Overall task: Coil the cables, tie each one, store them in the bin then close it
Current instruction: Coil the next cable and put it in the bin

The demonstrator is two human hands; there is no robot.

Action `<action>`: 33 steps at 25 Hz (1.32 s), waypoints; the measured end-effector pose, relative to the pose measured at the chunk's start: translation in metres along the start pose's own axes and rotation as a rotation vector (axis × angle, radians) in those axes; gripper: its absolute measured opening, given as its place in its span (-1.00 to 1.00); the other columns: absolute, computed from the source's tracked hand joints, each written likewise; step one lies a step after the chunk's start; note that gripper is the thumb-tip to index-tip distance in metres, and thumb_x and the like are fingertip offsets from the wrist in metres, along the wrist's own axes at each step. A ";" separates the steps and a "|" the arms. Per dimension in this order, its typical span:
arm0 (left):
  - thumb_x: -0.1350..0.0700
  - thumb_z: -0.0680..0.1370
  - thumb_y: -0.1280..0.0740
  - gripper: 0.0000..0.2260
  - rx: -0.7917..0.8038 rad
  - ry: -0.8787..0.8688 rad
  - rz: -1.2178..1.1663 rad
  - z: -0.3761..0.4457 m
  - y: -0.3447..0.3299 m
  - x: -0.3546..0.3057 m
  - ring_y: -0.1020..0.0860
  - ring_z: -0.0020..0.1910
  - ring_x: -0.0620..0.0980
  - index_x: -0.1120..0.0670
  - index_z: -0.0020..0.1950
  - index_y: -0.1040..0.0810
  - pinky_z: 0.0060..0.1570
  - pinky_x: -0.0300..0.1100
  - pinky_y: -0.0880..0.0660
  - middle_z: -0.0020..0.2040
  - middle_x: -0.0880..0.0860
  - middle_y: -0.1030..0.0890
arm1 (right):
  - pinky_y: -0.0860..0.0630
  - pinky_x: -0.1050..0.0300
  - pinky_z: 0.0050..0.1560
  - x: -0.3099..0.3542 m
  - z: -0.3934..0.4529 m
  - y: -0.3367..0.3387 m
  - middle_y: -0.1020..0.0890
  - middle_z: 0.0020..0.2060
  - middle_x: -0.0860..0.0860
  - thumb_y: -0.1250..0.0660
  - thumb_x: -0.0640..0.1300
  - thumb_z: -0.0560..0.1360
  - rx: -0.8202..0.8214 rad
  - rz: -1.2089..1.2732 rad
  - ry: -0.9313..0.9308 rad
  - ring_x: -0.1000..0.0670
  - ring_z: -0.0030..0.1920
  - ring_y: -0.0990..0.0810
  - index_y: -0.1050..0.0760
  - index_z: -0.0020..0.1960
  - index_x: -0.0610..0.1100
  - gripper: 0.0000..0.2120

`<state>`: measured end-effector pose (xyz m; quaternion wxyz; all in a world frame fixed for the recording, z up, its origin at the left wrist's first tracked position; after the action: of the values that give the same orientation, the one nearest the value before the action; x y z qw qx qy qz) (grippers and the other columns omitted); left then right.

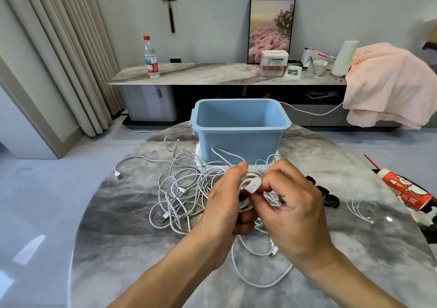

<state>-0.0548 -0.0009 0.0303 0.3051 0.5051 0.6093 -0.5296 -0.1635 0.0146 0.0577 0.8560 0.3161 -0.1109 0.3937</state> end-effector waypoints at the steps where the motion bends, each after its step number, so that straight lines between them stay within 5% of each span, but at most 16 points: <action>1: -0.11 0.57 -0.20 -0.74 0.003 -0.012 0.013 0.000 0.000 0.000 -0.17 -0.48 -0.07 0.06 -0.14 -0.34 -0.53 -0.29 -0.08 -0.36 0.03 -0.23 | -0.45 0.02 -0.31 0.001 0.000 0.000 -0.47 -0.30 -0.02 -0.44 -0.35 0.35 -0.005 -0.017 0.008 -0.07 -0.30 -0.49 -0.46 -0.32 -0.21 -0.82; 9: -0.08 0.58 -0.17 -0.77 -0.001 -0.145 0.137 -0.004 0.003 -0.011 -0.30 -0.32 0.02 0.06 -0.10 -0.31 -0.38 -0.19 -0.18 -0.24 0.12 -0.35 | -0.36 0.39 -0.17 0.010 -0.002 0.006 -0.54 -0.22 0.11 -0.45 -0.34 0.38 0.056 0.128 0.001 0.28 -0.24 -0.41 -0.58 -0.12 -0.16 -0.86; 16: -0.04 0.61 -0.18 -0.82 0.015 -0.208 0.182 -0.008 0.004 -0.022 -0.24 -0.48 -0.08 -0.04 -0.17 -0.32 -0.46 -0.26 -0.13 -0.31 0.07 -0.32 | -0.49 0.18 -0.26 0.006 0.002 0.008 -0.59 -0.27 0.11 -0.50 -0.14 0.40 0.081 0.303 -0.187 0.02 -0.31 -0.55 -0.58 -0.13 -0.05 -0.89; 20: -0.01 0.64 -0.17 -0.81 0.070 -0.265 0.237 -0.011 0.002 -0.028 -0.37 -0.52 -0.14 -0.04 -0.17 -0.36 -0.52 -0.31 -0.20 -0.36 0.01 -0.44 | -0.48 0.18 -0.25 -0.005 0.008 0.007 -0.64 -0.30 0.01 -0.41 -0.08 0.46 0.089 0.681 -0.509 0.06 -0.32 -0.53 -0.62 -0.13 -0.10 -0.91; 23: 0.04 0.64 -0.17 -0.85 0.157 -0.308 0.260 -0.016 -0.001 -0.032 -0.40 -0.53 -0.16 0.00 -0.12 -0.37 -0.54 -0.35 -0.25 -0.36 0.03 -0.50 | -0.45 0.16 -0.21 -0.020 0.017 0.009 -0.65 -0.29 -0.02 -0.44 -0.16 0.49 0.224 0.661 -0.672 0.12 -0.30 -0.52 -0.69 -0.12 -0.14 -0.93; 28: 0.00 0.53 -0.21 -0.80 0.280 -0.370 0.327 -0.021 -0.008 -0.035 -0.43 -0.44 -0.18 0.14 -0.07 -0.35 -0.42 -0.40 -0.40 -0.40 -0.13 -0.48 | -0.47 0.28 -0.26 -0.023 0.025 0.021 -0.67 -0.32 -0.01 -0.49 -0.11 0.38 0.478 0.773 -0.679 0.13 -0.29 -0.58 -0.70 -0.15 -0.19 -0.86; 33: -0.03 0.60 -0.26 -0.77 0.310 -0.348 0.380 -0.016 -0.003 -0.027 -0.45 -0.34 -0.06 0.12 -0.07 -0.36 -0.29 -0.28 -0.48 -0.33 -0.05 -0.50 | -0.48 0.09 -0.19 -0.030 0.024 0.019 -0.63 -0.30 -0.17 -0.47 -0.10 0.36 0.468 0.740 -0.686 -0.01 -0.26 -0.56 -0.66 -0.19 -0.18 -0.86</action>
<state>-0.0473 0.0065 0.0599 0.4179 0.5523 0.3542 -0.6284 -0.1962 -0.0096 0.0717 0.4823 0.5481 -0.3965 0.5566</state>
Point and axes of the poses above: each hand's wrist, its own z-axis towards the middle knuckle, its own y-axis out of the back of the hand, x = y × z, the point moved 4 cm from there along z, towards the middle knuckle
